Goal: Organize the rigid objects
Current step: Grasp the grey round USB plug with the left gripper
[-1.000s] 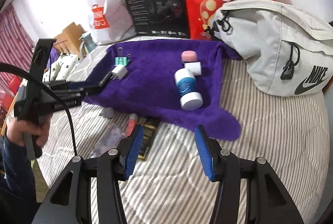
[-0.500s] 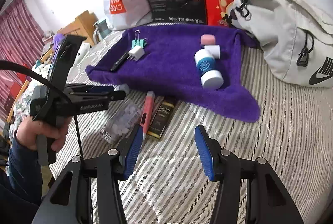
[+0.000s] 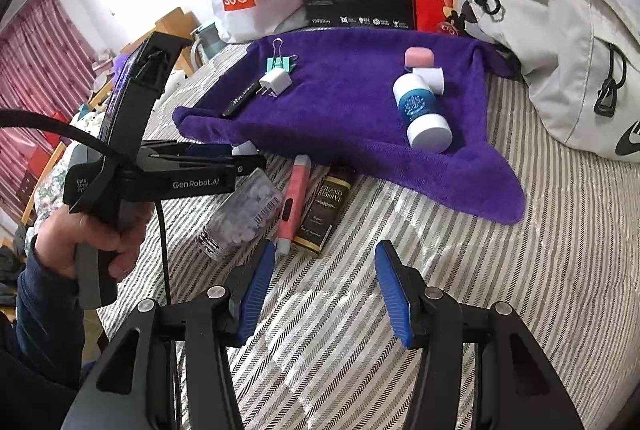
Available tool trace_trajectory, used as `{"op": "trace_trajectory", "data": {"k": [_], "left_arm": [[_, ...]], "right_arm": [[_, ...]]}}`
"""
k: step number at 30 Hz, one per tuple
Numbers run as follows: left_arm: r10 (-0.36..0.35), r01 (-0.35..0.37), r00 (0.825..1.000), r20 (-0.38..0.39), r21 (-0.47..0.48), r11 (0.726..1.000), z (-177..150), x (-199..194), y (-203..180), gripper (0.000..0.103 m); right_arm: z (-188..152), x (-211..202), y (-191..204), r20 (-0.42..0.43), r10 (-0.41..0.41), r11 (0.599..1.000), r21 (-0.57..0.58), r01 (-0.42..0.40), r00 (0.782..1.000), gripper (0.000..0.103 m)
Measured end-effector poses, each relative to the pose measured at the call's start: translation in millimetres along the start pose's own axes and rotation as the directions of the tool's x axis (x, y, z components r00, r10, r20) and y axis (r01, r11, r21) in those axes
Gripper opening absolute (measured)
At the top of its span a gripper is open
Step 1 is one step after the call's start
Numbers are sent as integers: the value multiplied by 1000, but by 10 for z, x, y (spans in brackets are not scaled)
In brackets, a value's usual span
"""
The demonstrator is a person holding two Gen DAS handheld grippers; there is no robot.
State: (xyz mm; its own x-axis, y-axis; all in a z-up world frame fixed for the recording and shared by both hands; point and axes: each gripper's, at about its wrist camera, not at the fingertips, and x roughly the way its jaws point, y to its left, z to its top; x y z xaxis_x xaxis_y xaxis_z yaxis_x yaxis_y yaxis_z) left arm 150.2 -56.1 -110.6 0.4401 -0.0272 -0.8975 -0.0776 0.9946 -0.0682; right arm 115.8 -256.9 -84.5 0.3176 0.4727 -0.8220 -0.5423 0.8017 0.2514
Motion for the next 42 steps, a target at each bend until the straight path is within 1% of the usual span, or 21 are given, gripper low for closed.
{"op": "trace_trajectory", "data": {"k": [2,6,8,9,11,12,13,16,20,25,28,32,35,39,42], "left_arm": [[0,0,1000,6,16,1000,5,6,-7,51],[19,-20,1000,14,74,997,-5,12,-58,51],[12,-14,1000,20,87,996,-6,8,-70,49],[5,-7,1000,24,94,996,-6,3,-76,43],[-25,22,999,29,102,995,3,-7,-83,36],[-38,34,999,30,108,994,5,-9,-91,30],[-47,44,998,32,115,992,5,-10,-98,28],[-62,58,998,31,125,990,2,-19,-97,28],[-76,72,997,29,116,991,-2,-49,-46,28],[-61,57,998,31,117,992,-41,-94,44,28],[-71,68,997,29,96,993,-68,-104,133,28],[-82,79,996,30,85,993,-92,-112,211,28],[-94,91,995,29,89,992,-103,-115,237,28],[-111,107,993,32,88,990,-109,-117,259,28],[-125,122,992,34,87,989,-114,-122,281,28]], "right_arm": [[-10,27,-12,-8,-6,1000,4,6,1000,55],[-14,56,-36,-14,-9,1000,16,9,1000,55],[-14,65,-43,-16,-11,1000,18,12,1000,55],[-10,72,-49,-16,-15,1000,21,15,1000,55],[-10,80,-62,-18,-18,999,27,18,1000,55],[-12,89,-73,-21,-21,999,31,21,1000,55],[-13,102,-84,-24,-25,999,38,26,999,55],[-24,121,-98,-31,-28,998,55,30,999,55],[-25,145,-108,-29,-26,996,87,28,999,55],[73,263,-147,-8,-28,986,162,29,1000,55],[160,403,-158,-14,-53,979,195,55,998,55],[249,558,-103,-20,-82,978,193,84,996,55],[290,629,-27,-21,-149,975,162,151,989,55],[313,687,68,-31,-210,969,124,212,977,57],[315,743,172,-32,-278,957,75,280,960,58]]}}
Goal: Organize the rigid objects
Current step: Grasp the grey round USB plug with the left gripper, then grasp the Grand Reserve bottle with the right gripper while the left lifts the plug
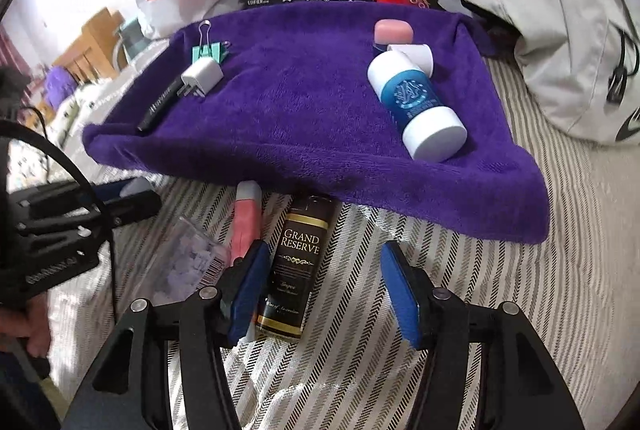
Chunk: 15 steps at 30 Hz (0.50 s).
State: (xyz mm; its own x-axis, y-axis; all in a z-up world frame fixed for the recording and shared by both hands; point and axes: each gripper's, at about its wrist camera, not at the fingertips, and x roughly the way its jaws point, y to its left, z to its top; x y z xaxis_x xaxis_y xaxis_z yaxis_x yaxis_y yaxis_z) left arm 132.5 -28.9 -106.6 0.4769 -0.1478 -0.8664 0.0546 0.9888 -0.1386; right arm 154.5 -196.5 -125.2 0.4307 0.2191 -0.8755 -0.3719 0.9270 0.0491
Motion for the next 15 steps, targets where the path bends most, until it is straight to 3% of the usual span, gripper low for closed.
{"op": "trace_trajectory", "data": {"k": [5,15], "left_arm": [[-9,9,1000,2,-5,1000,-2,-18,34,28],[-15,15,1000,7,-17,1000,-11,-33,90,28]], "right_arm": [[-45,-9,8,30,-21,999,-47,22,999,56],[-123,-80,-118,7,-41,997,-70,42,999,52]]}}
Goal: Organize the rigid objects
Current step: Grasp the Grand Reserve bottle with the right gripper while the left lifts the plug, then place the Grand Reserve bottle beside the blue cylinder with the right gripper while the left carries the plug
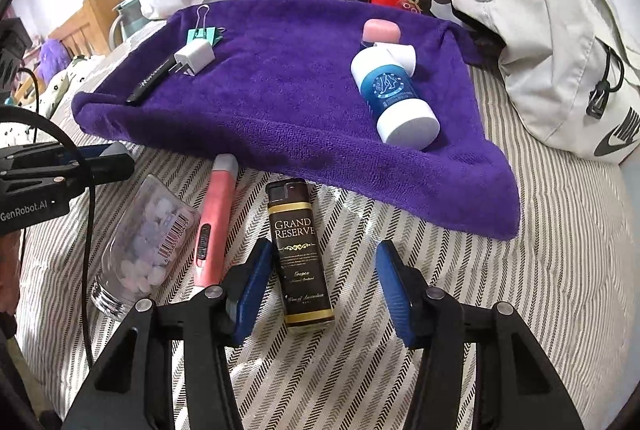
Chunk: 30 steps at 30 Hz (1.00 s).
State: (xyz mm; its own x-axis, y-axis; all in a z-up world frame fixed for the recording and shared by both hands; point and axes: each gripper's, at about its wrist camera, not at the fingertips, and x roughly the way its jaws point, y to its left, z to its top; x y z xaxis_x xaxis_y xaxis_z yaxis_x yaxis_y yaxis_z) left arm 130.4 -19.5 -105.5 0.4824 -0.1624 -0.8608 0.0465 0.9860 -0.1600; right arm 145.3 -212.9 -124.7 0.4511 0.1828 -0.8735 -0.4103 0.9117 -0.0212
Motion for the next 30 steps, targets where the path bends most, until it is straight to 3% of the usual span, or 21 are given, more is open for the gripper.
{"op": "trace_trajectory", "data": {"k": [5,20,30], "left_arm": [[6,-6,1000,1,7,1000,-3,5,-8,28],[24,-24,1000,13,30,999,-2,58,-69,28],[3,-3,999,36,12,1000,-19,-129,50,28]], "right_arm": [[14,-6,79,8,43,998,-36,-43,999,25],[33,3,108,-4,53,996,-77,-53,999,23],[-40,-82,-6,-38,129,991,-40,-131,991,23]]}}
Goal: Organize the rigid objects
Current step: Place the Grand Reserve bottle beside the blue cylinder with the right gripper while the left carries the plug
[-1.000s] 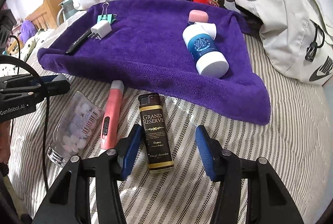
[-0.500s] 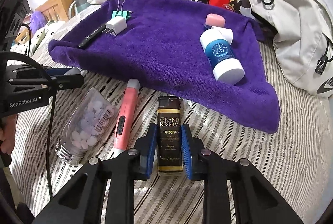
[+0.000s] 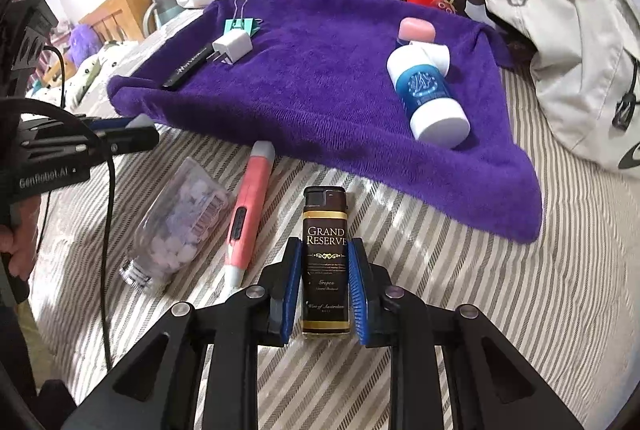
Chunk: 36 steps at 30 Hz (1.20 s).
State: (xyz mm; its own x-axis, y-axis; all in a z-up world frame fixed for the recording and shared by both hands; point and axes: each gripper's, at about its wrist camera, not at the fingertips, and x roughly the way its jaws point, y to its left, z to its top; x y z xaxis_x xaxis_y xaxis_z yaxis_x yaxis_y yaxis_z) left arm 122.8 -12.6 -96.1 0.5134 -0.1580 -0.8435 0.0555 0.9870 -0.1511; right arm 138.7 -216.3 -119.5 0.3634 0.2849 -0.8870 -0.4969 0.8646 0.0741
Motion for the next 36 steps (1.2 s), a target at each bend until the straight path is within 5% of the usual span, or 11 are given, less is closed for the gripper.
{"op": "trace_trajectory", "data": {"k": [12,22,36], "left_arm": [[-12,12,999,37,-23,1000,63,-206,83,28],[-2,3,998,60,-22,1000,307,-253,213,28],[5,-2,998,68,-39,999,564,-136,462,28]], "right_arm": [[-1,-363,-33,51,42,999,14,-43,998,23],[413,-412,-42,100,80,997,6,-81,992,23],[1105,225,-248,35,55,998,-25,-54,998,23]]}}
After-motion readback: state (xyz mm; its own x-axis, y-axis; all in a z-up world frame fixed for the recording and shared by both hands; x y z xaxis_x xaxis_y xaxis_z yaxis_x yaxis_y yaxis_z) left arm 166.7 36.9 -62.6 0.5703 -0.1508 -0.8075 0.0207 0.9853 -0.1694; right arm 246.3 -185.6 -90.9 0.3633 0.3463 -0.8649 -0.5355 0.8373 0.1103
